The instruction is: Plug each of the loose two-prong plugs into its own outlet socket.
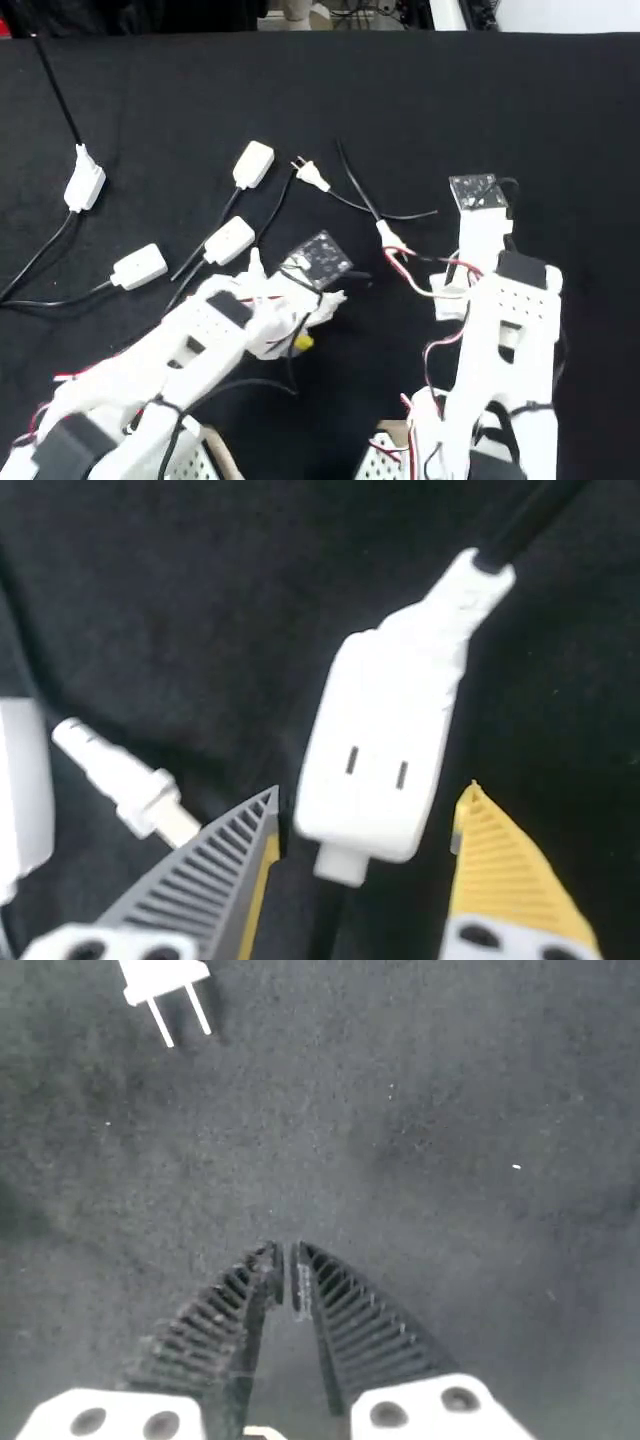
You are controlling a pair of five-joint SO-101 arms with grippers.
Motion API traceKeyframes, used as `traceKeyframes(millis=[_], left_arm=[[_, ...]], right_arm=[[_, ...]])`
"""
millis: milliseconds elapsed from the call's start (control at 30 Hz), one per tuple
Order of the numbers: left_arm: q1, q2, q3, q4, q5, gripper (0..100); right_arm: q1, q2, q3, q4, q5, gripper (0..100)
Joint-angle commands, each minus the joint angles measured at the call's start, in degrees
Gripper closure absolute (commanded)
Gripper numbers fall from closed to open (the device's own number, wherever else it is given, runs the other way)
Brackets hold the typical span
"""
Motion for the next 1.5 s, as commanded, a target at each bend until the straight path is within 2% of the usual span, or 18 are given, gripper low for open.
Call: traceKeyframes(millis=[0,167,233,367,633,733,800,900,1067,1167,1267,1467], left_arm=[[1.19,2.55,-4.18,-1.23,-0.26,72],[1.19,3.16,-4.79,-1.67,-0.26,73],[1.19,3.16,-4.79,-2.02,-0.26,79],[1.98,3.6,-4.26,-5.01,-0.26,97],[3.12,2.99,-2.68,-4.75,-0.35,97],[0.4,0.97,-4.35,-0.44,-0.62,97],[-3.74,-2.9,-6.81,5.54,-0.62,97],[-13.85,-10.99,-9.89,13.19,-0.62,97],[-34.42,-22.24,-10.15,15.38,-0.79,97],[-44.35,-23.47,-9.1,13.1,-6.59,97],[-51.03,-21.19,-7.08,7.12,-11.25,97],[-53.32,-7.21,-8.48,-5.45,-11.69,97]], right_arm=[[1.14,1.98,-2.77,-2.02,0.44,98.5],[0.7,2.59,-2.77,-2.73,0.35,98.5],[0.7,2.59,-2.77,-2.73,0.26,98.5],[0.7,2.59,-2.77,-2.73,0.18,98.5],[0.7,2.59,-2.77,-2.73,0.0,98.5],[0.7,2.59,-2.77,-2.64,0.0,98.4],[0.7,2.59,-2.77,-2.55,0.0,98.4],[0.7,2.68,-2.77,-2.46,0.0,98.4],[0.26,2.95,-2.77,-2.37,0.0,98.4],[-2.2,2.86,-1.71,-2.64,-0.09,98.4],[-4.57,2.95,-1.27,-2.73,-0.09,98.5],[-5.19,2.95,-1.36,-2.73,-0.09,98.4]])
